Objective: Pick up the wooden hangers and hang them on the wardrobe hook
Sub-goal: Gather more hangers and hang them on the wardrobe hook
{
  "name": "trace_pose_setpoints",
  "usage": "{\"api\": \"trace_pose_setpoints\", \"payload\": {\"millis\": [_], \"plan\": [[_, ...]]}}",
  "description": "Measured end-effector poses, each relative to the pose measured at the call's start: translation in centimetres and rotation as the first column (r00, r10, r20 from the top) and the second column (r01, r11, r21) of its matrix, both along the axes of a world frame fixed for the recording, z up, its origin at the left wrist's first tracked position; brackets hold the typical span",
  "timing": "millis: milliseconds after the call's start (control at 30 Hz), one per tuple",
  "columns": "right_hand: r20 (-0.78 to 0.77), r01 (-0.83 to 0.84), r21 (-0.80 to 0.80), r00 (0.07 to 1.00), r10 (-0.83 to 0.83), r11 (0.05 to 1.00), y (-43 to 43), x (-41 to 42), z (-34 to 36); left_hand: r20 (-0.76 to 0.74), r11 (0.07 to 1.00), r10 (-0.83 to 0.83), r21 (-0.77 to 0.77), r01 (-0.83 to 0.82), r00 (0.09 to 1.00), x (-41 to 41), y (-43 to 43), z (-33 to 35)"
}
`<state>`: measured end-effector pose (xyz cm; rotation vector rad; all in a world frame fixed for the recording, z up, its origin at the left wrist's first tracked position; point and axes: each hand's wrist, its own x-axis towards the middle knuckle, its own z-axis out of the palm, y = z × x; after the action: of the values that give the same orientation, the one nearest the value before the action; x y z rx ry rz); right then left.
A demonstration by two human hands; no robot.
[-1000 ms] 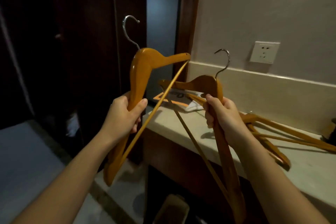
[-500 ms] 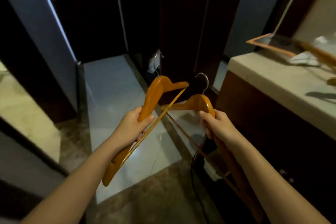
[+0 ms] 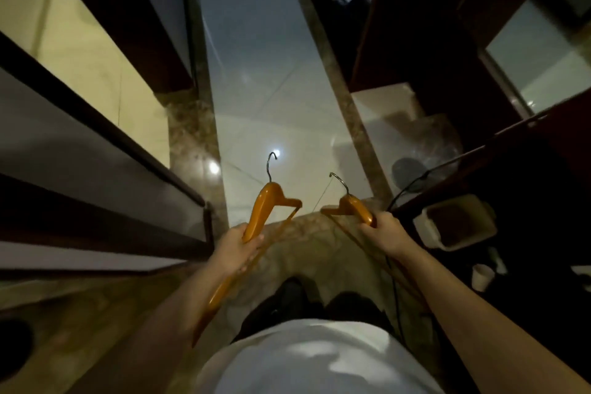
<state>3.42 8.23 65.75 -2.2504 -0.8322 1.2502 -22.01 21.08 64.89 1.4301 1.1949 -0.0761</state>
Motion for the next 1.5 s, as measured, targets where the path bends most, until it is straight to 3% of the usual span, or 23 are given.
{"api": "trace_pose_setpoints", "payload": {"millis": [133, 300, 600, 933, 1233, 1367, 1500], "plan": [[0.036, -0.007, -0.194, 0.999, 0.014, 0.981, 0.5, 0.7, -3.5, -0.115, 0.995, 0.083, -0.053, -0.090, 0.990, -3.1, 0.8, -2.9], [0.055, 0.060, -0.370, 0.998, -0.043, 0.927, 0.4, 4.3, -7.2, -0.364, 0.994, 0.029, -0.085, -0.064, 0.931, -4.2, 2.9, -6.2], [-0.028, 0.060, -0.527, 0.996, -0.087, 0.848, 5.8, 15.7, -10.9, -0.502, 0.987, 0.022, -0.125, -0.097, 0.865, 4.9, 10.0, -8.6], [-0.124, -0.129, -0.430, 0.989, 0.083, 0.893, 22.9, 26.0, -11.0, -0.427, 0.985, 0.146, -0.021, -0.172, 0.892, 18.5, 22.2, -7.0], [-0.113, -0.266, -0.236, 0.963, 0.245, 0.935, 44.2, 25.5, -8.2, -0.492, 0.903, 0.375, 0.004, -0.429, 0.786, 14.7, 30.6, -6.8], [-0.080, -0.267, -0.167, 0.963, 0.257, 0.949, 52.0, 24.6, -8.0, -0.546, 0.880, 0.409, 0.024, -0.474, 0.731, 12.4, 36.3, -7.2], [-0.075, -0.237, -0.194, 0.971, 0.227, 0.952, 57.6, 24.4, -7.6, -0.573, 0.901, 0.368, 0.026, -0.433, 0.732, 11.8, 44.0, -7.1]]}}
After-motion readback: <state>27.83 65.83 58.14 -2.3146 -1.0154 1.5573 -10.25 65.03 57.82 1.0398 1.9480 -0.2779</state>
